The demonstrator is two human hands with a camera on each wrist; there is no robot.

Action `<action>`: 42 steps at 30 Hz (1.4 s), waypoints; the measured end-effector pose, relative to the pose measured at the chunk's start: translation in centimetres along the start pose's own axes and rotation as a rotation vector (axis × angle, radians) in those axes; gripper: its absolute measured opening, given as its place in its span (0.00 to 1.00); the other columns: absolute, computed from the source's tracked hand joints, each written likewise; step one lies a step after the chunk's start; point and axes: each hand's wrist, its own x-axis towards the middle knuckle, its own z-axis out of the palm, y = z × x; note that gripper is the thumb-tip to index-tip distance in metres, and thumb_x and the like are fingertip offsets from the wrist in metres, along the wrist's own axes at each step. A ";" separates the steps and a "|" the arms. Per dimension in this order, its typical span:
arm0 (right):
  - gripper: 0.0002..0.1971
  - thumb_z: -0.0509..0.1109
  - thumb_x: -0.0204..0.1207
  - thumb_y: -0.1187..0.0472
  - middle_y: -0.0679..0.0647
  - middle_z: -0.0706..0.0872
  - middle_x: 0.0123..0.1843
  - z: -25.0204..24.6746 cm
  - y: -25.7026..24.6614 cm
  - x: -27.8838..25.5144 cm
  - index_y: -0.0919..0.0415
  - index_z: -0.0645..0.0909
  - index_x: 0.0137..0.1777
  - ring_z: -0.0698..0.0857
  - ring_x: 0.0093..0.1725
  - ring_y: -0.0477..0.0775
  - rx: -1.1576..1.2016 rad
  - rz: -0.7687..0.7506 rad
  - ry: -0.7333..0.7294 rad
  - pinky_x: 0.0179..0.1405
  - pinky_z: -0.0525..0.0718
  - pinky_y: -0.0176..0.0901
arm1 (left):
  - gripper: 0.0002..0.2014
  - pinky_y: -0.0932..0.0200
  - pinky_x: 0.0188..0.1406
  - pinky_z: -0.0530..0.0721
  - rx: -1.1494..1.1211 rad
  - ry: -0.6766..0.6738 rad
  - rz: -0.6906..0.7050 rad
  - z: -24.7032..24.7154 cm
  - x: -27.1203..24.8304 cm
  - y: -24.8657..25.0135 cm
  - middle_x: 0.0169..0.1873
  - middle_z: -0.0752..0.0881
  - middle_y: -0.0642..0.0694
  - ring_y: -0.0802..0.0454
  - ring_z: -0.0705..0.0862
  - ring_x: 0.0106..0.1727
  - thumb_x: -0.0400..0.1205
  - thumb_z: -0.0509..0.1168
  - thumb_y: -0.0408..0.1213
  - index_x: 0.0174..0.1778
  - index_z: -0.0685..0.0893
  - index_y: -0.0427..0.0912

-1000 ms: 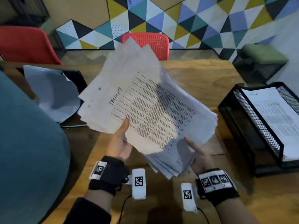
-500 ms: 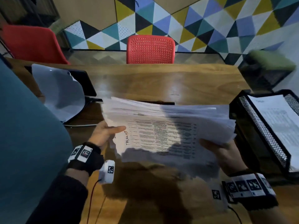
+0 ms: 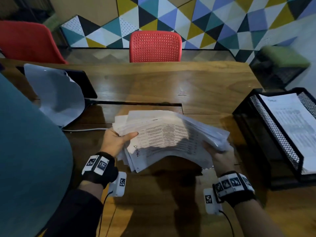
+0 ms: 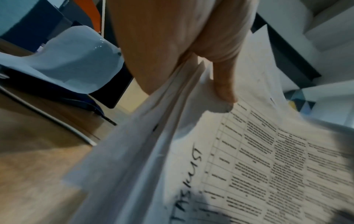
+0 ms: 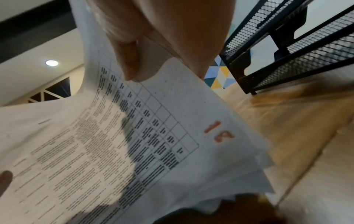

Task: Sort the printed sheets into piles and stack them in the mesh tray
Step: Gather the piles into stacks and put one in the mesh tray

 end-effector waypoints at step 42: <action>0.17 0.79 0.68 0.67 0.57 0.89 0.55 -3.9 0.5 -2.5 0.59 0.85 0.57 0.87 0.57 0.56 0.092 -0.058 -0.330 0.53 0.85 0.52 | 0.17 0.54 0.50 0.82 0.024 0.493 0.043 2.8 0.3 2.7 0.45 0.85 0.45 0.49 0.83 0.46 0.68 0.78 0.42 0.48 0.81 0.45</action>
